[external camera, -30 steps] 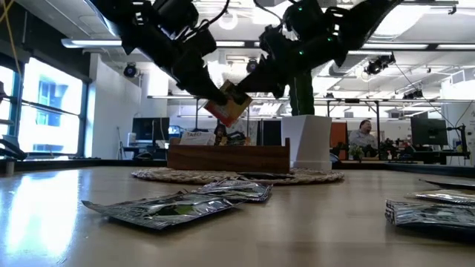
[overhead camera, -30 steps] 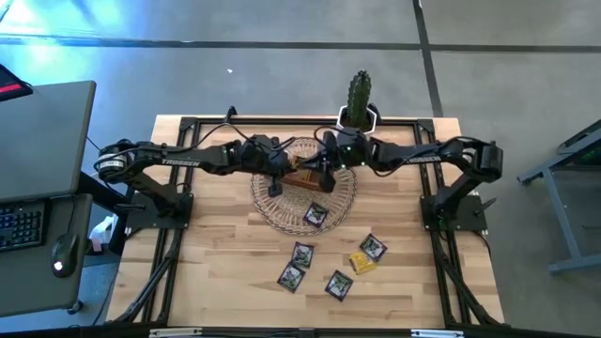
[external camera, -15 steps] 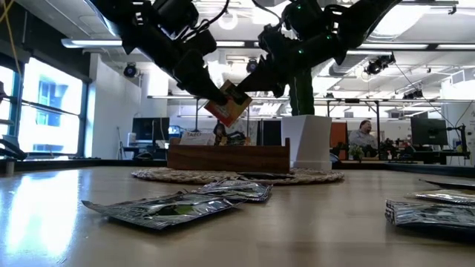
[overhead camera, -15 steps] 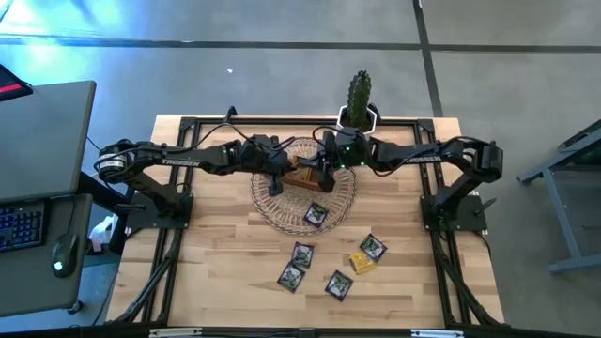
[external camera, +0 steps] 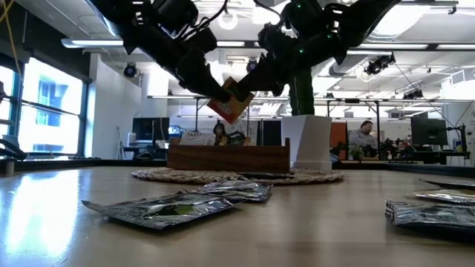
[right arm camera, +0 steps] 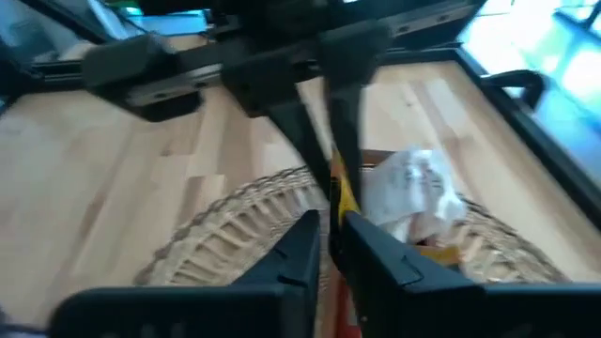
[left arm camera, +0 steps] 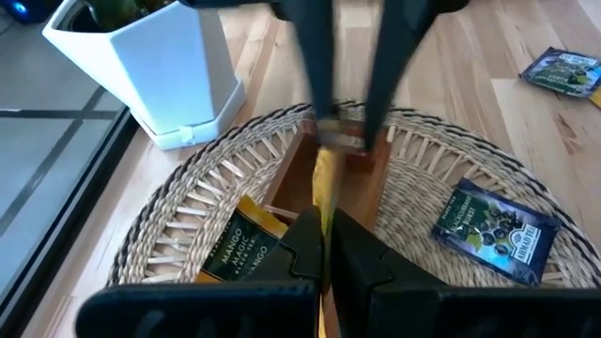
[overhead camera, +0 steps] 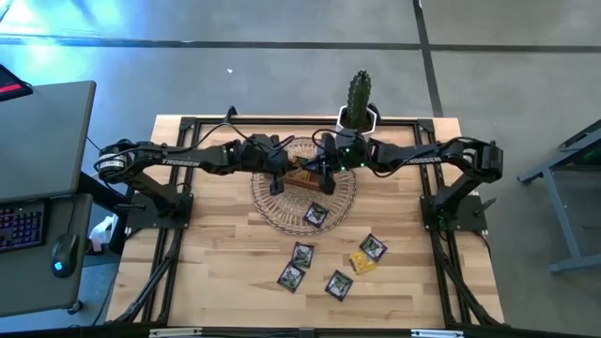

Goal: Pick & Place Tea
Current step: Put the yellow tea pack into the middle section of the wooden organizer

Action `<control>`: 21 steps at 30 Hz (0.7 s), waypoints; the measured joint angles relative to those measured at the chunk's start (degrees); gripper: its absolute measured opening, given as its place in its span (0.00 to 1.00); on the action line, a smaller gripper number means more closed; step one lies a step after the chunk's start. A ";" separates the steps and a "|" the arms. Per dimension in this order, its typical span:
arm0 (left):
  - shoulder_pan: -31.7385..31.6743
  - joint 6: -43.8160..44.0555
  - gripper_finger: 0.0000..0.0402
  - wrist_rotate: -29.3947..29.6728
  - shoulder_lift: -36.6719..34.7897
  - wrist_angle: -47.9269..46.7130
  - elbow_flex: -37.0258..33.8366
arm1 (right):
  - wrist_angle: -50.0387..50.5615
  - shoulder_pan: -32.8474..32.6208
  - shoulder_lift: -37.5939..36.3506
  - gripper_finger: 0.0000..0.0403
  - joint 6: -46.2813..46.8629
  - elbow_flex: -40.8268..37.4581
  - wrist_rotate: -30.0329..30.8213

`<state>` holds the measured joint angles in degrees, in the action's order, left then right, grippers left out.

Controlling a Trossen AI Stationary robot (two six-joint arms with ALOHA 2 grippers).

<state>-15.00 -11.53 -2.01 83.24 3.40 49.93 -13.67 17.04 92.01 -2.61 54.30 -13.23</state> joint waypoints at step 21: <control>0.00 0.31 0.02 0.23 0.00 0.22 0.04 | -0.28 0.22 0.02 0.02 -1.04 -0.04 3.45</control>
<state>-15.00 -11.22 -1.78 83.24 3.62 49.98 -13.95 17.26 92.03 -3.64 54.26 -9.78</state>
